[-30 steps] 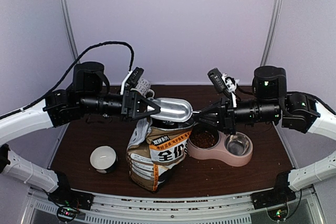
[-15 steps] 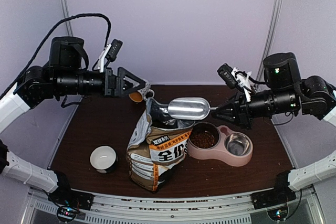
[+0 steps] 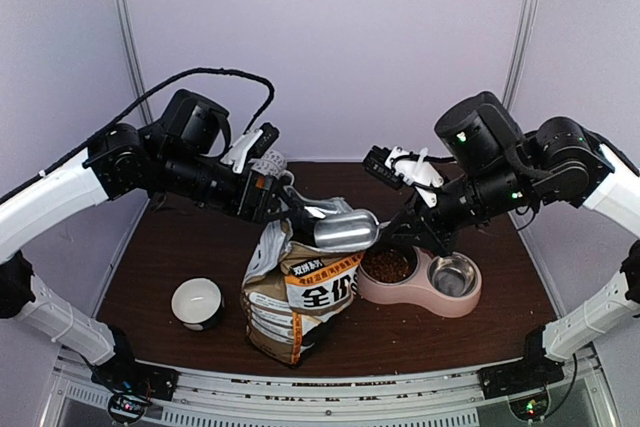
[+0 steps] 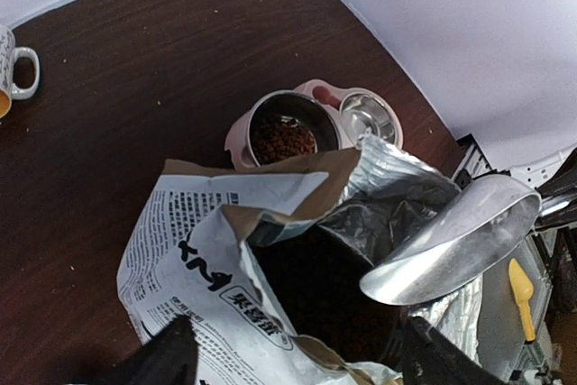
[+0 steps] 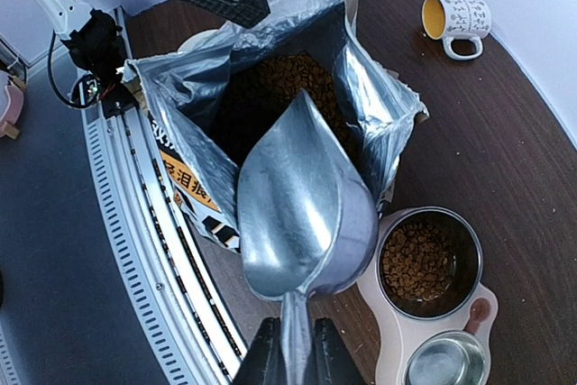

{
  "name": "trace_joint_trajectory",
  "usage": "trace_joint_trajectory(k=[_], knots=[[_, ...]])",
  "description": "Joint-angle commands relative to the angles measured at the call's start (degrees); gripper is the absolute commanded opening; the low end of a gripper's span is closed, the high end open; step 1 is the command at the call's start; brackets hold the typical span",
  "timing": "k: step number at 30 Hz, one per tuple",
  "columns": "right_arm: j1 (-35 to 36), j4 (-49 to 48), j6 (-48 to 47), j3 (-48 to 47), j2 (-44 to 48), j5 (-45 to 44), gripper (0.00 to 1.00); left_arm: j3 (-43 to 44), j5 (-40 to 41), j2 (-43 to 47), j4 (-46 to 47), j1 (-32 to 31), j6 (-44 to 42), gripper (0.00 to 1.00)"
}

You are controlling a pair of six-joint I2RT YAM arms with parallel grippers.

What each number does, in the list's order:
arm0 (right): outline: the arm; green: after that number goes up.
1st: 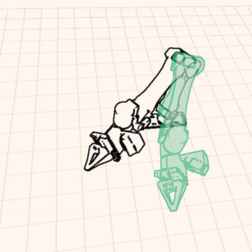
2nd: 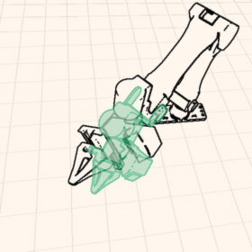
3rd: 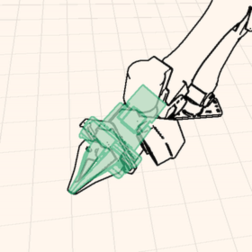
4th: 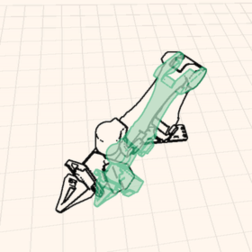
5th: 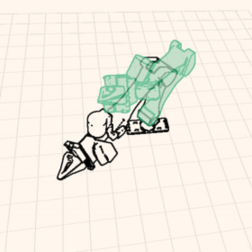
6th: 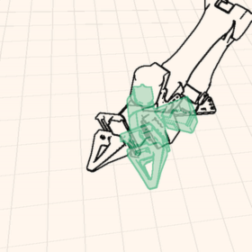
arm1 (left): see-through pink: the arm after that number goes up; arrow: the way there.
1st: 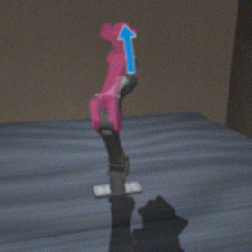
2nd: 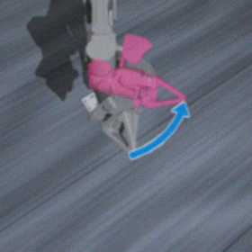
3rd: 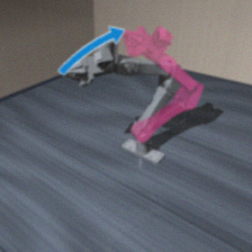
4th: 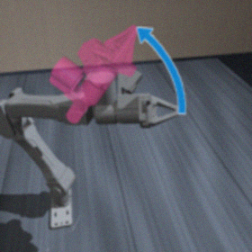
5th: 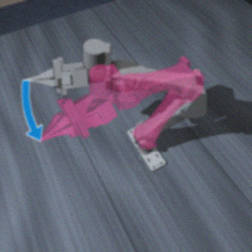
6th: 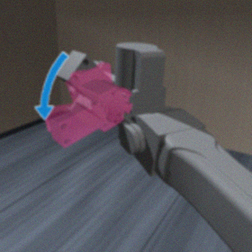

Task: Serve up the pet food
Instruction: Insert the spatula into the pet food bag.

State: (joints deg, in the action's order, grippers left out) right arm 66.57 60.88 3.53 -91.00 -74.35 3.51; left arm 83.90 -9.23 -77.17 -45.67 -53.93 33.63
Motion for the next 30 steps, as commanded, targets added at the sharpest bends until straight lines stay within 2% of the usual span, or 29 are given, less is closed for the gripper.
trace_joint_trajectory(k=[1, 4, 8, 11, 13, 14, 17, 22, 25, 30], knots=[[1.01, 6.21, -0.07, -3.83, -3.13, -5.35, 0.0, 0.45, -1.19, -0.6, 0.48, 0.24, -2.24, 0.67], [1.37, 8.05, 0.53, -5.03, -6.36, -5.93, 0.0, -1.57, -1.63, -0.75, 2.73, 0.23, -2.09, 0.5], [2.01, 10.08, 1.45, -6.23, -10.29, -5.96, 0.0, -4.26, -4.44, -1.78, 6.25, 0.23, -1.21, 0.39], [2.38, 11.95, 1.62, -7.26, -12.74, -6.13, 0.0, -6.33, -5.33, -2.26, 8.74, 0.23, -0.6, 0.4], [2.86, 12.2, 1.7, -7.66, -13.62, -6.22, 0.0, -6.92, -6.19, -3.12, 9.91, 0.23, -0.35, 0.51], [2.93, 11.97, 1.78, -7.82, -13.85, -6.24, 0.0, -6.8, -6.44, -3.57, 10.16, 0.23, -0.24, 0.53], [3.2, 11.13, 2.13, -8.38, -14.44, -6.0, 0.0, -5.77, -6.51, -4.91, 10.42, 0.23, -0.68, 0.52], [3.31, 14.06, 3.19, -10.44, -15.98, -7.84, 0.0, -4.52, -6.71, -5.15, 10.39, 0.23, -1.72, 0.18], [3.31, 14.86, 4.2, -9.44, -15.65, -8.81, 0.0, -4.64, -7.27, -4.13, 12.03, 0.0, -2.84, 0.02], [3.24, 15.17, 6.82, -4.74, -14.86, -10.48, 0.0, -7.58, -9.62, 0.6, 21.43, -1.14, -3.99, 0.0]])
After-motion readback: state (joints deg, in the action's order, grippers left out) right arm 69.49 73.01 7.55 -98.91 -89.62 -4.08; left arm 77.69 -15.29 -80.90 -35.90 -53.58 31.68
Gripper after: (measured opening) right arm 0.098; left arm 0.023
